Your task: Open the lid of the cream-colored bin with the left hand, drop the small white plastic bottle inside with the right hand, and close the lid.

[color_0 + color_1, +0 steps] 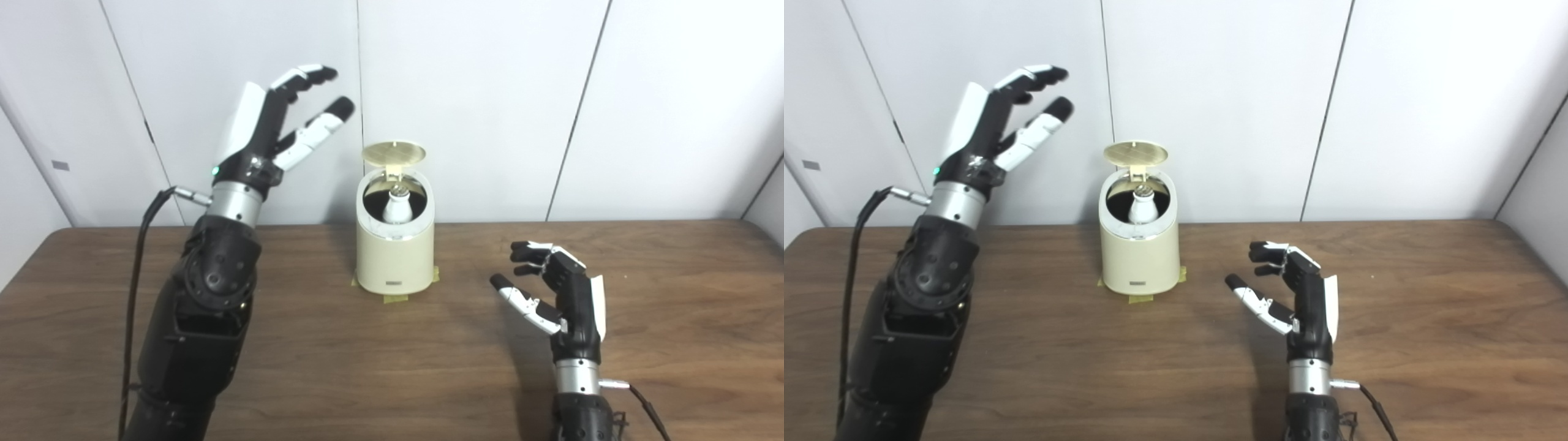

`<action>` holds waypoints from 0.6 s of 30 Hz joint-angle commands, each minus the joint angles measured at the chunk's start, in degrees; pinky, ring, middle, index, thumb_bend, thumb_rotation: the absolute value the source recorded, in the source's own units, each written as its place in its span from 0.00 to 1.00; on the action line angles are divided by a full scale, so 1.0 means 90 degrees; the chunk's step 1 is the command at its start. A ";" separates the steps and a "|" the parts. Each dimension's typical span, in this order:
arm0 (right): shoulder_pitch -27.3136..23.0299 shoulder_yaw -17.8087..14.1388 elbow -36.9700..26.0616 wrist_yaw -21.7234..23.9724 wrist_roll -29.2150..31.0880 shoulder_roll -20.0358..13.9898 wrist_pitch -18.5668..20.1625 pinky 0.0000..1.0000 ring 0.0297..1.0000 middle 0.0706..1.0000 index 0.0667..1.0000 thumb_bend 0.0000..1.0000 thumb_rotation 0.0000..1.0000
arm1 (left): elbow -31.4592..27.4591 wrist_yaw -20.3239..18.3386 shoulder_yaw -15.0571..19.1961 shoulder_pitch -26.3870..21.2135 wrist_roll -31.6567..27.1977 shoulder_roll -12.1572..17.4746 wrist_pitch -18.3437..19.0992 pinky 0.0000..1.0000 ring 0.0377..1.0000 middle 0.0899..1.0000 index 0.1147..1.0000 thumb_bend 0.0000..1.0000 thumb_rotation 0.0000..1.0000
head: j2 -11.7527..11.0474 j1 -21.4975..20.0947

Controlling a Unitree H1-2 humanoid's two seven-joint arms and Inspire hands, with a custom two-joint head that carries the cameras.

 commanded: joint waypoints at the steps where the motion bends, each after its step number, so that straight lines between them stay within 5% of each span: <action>1: -0.0027 -0.0001 -0.0025 0.0032 -0.0086 0.0053 -0.0091 0.51 0.60 0.61 0.46 0.48 0.15 | -0.0175 -0.0208 -0.0084 -0.0754 0.0235 0.0195 0.0203 0.81 0.86 0.84 0.80 0.83 1.00 | 0.0013 -0.0008; 7: -0.0025 -0.0010 -0.0040 0.0087 -0.0024 0.0076 -0.0072 0.51 0.60 0.61 0.46 0.48 0.15 | 0.0021 -0.0994 -0.0365 -0.1418 0.0850 0.0193 0.0455 0.82 0.86 0.84 0.79 0.87 1.00 | 0.0020 -0.0009; 12: -0.0024 -0.0012 -0.0023 0.0090 -0.0055 0.0076 -0.0083 0.51 0.60 0.61 0.46 0.48 0.15 | 0.0417 -0.1669 -0.0849 -0.1851 0.1620 0.0273 0.0454 0.99 0.88 0.83 0.77 0.82 1.00 | 0.0006 -0.0010; 18: -0.0027 -0.0030 -0.0011 0.0138 -0.0031 0.0101 -0.0066 0.52 0.61 0.61 0.46 0.48 0.15 | 0.0807 -0.2265 -0.0966 -0.1945 0.2350 0.0124 0.0455 1.00 0.98 0.93 0.84 0.85 1.00 | -0.0006 -0.0030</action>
